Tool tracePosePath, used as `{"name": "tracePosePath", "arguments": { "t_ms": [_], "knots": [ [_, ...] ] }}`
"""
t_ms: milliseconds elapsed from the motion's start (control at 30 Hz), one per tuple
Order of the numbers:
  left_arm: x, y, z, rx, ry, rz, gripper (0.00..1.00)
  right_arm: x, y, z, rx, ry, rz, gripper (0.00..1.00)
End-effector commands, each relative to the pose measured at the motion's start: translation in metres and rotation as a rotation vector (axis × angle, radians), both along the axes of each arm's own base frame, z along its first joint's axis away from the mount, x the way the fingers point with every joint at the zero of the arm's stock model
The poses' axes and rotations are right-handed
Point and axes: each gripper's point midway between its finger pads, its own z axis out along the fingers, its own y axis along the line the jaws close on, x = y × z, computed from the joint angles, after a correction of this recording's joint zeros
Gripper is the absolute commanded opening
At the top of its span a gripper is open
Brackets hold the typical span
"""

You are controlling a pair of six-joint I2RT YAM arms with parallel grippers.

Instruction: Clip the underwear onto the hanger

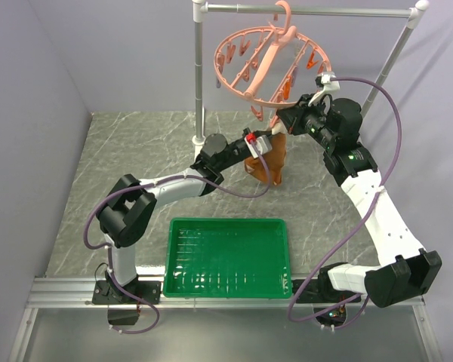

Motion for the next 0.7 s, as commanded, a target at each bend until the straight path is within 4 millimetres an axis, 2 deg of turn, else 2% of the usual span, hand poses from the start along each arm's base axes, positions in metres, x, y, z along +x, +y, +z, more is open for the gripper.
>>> {"name": "tracePosePath", "arguments": {
  "t_ms": [0,67,300,567,667],
  "knots": [
    [0.011,0.005,0.043,-0.089,-0.05,0.022,0.0,-0.009,0.003,-0.002,-0.008,0.034,0.035,0.0],
    [0.016,0.006,0.045,-0.091,-0.04,0.023,0.0,-0.01,0.004,0.0,-0.005,0.031,0.043,0.0],
    [0.011,0.009,0.053,-0.11,-0.065,0.013,0.0,-0.009,0.004,-0.002,-0.01,0.036,0.045,0.01],
    [0.007,0.011,0.062,-0.128,-0.075,0.002,0.0,-0.006,0.004,0.002,-0.004,0.031,0.035,0.24],
    [0.007,0.011,0.066,-0.131,-0.088,0.005,0.0,-0.005,0.003,0.007,-0.001,0.023,0.032,0.28]
  ]
}}
